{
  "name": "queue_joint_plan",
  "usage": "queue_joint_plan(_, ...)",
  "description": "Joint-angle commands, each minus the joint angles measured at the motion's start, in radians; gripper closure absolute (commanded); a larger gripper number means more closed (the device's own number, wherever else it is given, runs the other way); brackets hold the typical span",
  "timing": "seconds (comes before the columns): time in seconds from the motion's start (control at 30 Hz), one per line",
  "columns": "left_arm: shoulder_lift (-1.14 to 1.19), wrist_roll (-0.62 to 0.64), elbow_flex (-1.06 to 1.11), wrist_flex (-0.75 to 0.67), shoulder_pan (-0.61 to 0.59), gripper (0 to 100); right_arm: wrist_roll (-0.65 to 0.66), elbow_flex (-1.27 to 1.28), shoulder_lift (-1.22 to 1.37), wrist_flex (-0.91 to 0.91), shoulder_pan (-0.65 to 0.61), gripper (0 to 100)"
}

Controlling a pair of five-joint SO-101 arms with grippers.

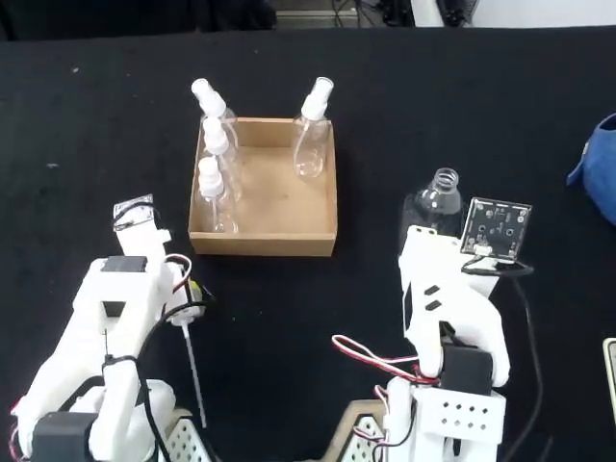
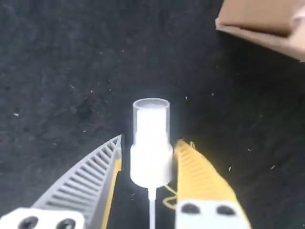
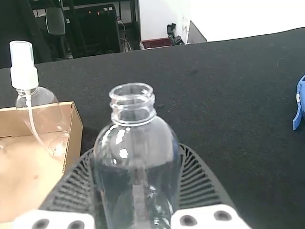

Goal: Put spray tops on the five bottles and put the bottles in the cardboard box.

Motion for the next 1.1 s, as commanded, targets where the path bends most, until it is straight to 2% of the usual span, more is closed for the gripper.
queue_joint_plan(0.0, -0.006, -0.012, -0.071, 0.091, -0.016, 97, 0.003, -0.015, -0.021, -0.029, -0.014, 98.7)
queue_joint_plan(0.27, -0.008, -0.012, -0.390, 0.305, -0.019, 97, 0.003, -0.012, -0.021, -0.025, -0.032, 98.7)
queue_joint_plan(0.4, -0.008, -0.005, -0.622, 0.419, -0.050, 97, -0.005, -0.008, -0.021, -0.021, -0.083, 98.7)
queue_joint_plan(0.53, -0.008, -0.003, -0.851, 0.474, -0.101, 97, -0.006, -0.008, -0.021, -0.021, -0.141, 98.7)
queue_joint_plan(0.7, -0.008, -0.003, -1.092, 0.644, -0.110, 97, -0.006, 0.015, -0.022, -0.031, -0.218, 98.7)
queue_joint_plan(0.93, -0.008, -0.006, -1.366, 0.651, -0.071, 97, -0.006, 0.022, -0.022, -0.031, -0.292, 98.7)
queue_joint_plan(1.07, -0.008, -0.011, -1.521, 0.606, 0.054, 97, -0.006, 0.036, -0.022, -0.031, -0.345, 98.7)
